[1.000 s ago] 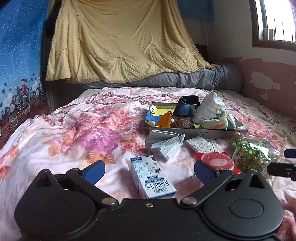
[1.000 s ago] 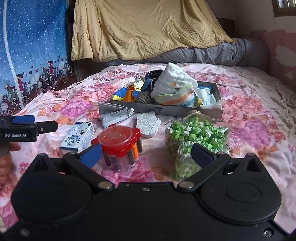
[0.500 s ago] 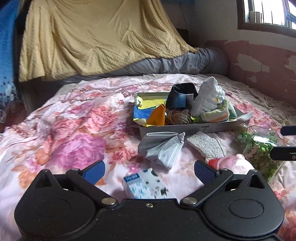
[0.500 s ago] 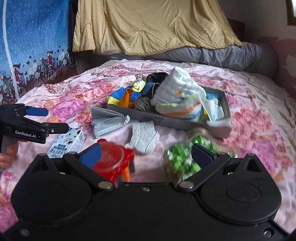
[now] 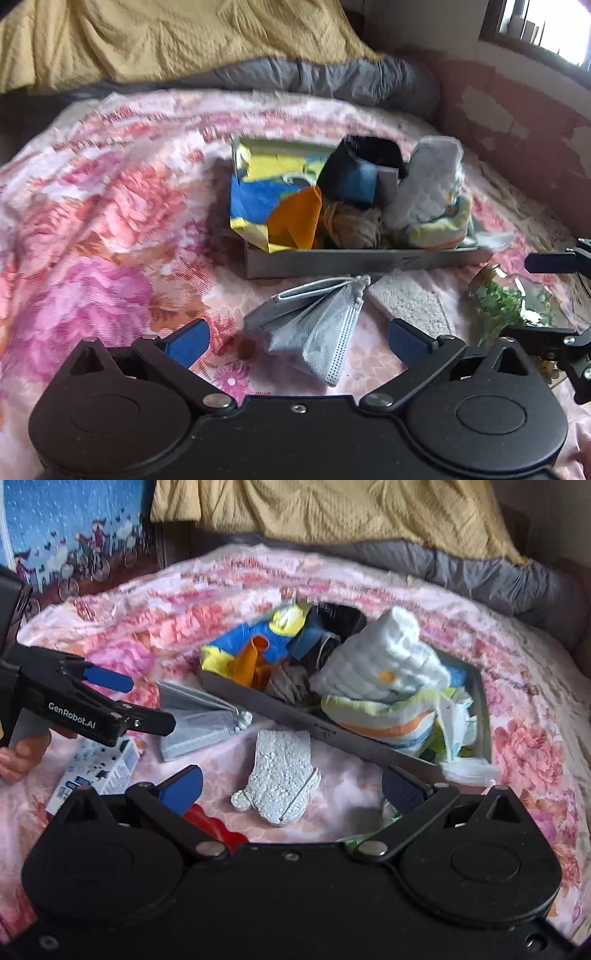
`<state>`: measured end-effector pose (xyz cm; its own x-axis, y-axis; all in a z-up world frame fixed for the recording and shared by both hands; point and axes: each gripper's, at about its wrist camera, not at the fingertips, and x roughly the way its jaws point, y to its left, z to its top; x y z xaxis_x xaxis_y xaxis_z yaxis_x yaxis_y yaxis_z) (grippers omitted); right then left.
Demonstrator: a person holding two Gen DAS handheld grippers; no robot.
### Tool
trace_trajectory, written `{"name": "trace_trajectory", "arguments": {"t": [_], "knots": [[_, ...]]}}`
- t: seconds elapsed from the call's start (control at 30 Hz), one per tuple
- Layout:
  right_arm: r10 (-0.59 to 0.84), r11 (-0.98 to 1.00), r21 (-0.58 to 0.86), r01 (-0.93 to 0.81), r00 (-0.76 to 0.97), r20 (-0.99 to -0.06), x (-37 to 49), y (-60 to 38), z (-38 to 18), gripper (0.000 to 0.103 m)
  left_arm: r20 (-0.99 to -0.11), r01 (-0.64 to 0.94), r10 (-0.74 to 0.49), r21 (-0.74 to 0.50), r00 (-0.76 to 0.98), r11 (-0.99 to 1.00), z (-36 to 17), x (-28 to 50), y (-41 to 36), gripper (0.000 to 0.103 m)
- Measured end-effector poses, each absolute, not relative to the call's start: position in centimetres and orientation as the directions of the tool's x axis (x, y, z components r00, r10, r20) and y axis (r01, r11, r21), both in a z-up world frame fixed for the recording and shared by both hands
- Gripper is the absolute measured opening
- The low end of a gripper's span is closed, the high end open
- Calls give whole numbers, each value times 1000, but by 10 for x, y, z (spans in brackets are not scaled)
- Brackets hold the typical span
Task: Organize soft objects
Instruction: 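Grasp the grey folded mask with left tool while right tool grasps the white foam sheet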
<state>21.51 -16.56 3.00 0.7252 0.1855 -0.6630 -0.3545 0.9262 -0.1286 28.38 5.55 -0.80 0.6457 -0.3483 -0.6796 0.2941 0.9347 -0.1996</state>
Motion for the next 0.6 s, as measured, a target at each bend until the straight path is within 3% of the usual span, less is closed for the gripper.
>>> {"name": "trace_trajectory", "arguments": {"t": [0.23,0.43,0.6], "knots": [[147,906,-159,-392,646,-749,255,-141,14,103,-731,303,-343,-193,589,933,-24,299,53,98],[85,916,-168,-364,587,-805,288,-125,-6,102,-714,314,-394,-251,579,916,-36,307,59,90],[63,924,-155,-351,537,-841,310,-114,-24,93,-715,370,-430,-252,551,894,-44,309,56,89]]}}
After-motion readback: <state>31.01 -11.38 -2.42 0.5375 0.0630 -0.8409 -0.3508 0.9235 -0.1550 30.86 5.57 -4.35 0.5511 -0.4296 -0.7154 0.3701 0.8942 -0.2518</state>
